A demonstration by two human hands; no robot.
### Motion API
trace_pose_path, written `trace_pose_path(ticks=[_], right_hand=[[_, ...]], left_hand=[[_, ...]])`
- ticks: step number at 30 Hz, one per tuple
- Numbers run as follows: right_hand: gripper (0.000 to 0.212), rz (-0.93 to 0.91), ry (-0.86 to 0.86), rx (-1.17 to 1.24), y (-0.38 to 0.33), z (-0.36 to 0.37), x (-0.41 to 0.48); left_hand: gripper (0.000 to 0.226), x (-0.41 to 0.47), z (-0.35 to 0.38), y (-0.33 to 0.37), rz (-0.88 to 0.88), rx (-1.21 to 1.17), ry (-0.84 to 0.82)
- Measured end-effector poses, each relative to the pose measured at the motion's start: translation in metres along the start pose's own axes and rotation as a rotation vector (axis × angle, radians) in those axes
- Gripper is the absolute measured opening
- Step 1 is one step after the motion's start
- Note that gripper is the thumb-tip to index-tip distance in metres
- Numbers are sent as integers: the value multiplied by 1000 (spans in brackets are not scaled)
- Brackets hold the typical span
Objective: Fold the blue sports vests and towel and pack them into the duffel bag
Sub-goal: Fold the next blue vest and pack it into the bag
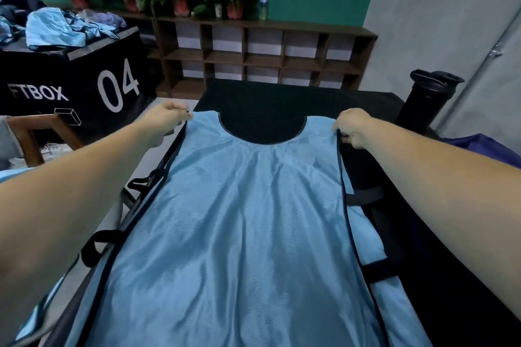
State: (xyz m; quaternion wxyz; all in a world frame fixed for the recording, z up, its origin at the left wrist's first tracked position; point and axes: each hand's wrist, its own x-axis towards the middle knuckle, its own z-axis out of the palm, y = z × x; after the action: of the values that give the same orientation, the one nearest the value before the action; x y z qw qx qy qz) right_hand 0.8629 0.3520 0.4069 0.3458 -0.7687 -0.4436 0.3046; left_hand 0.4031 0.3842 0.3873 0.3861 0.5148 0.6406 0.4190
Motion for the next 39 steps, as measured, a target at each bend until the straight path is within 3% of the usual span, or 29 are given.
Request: trace_pose_path(ticks=[2, 4, 11, 18, 21, 33, 39], right_hand=[[19, 21, -21, -5, -4, 0, -19], [31, -5, -10, -74, -12, -2, -35], [52, -110, -25, -313, -40, -25, -98], [51, -312, -167, -437, -39, -44, -188], [52, -366, -226, -446, -22, -52, -225], [21, -675, -275, -510, 77, -66, -375], [27, -845, -555, -597, 111, -63, -416]], left_hand=[[33, -6, -3, -2, 2, 75, -21], [37, -21, -2, -2, 41, 108, -37], [22, -105, -1, 20, 217, 188, -103], [9, -232, 11, 46, 402, 311, -276], [11, -278, 18, 47, 482, 389, -369], [28, -423, 45, 29, 790, 651, -625], [33, -445, 25, 8, 757, 811, -774]])
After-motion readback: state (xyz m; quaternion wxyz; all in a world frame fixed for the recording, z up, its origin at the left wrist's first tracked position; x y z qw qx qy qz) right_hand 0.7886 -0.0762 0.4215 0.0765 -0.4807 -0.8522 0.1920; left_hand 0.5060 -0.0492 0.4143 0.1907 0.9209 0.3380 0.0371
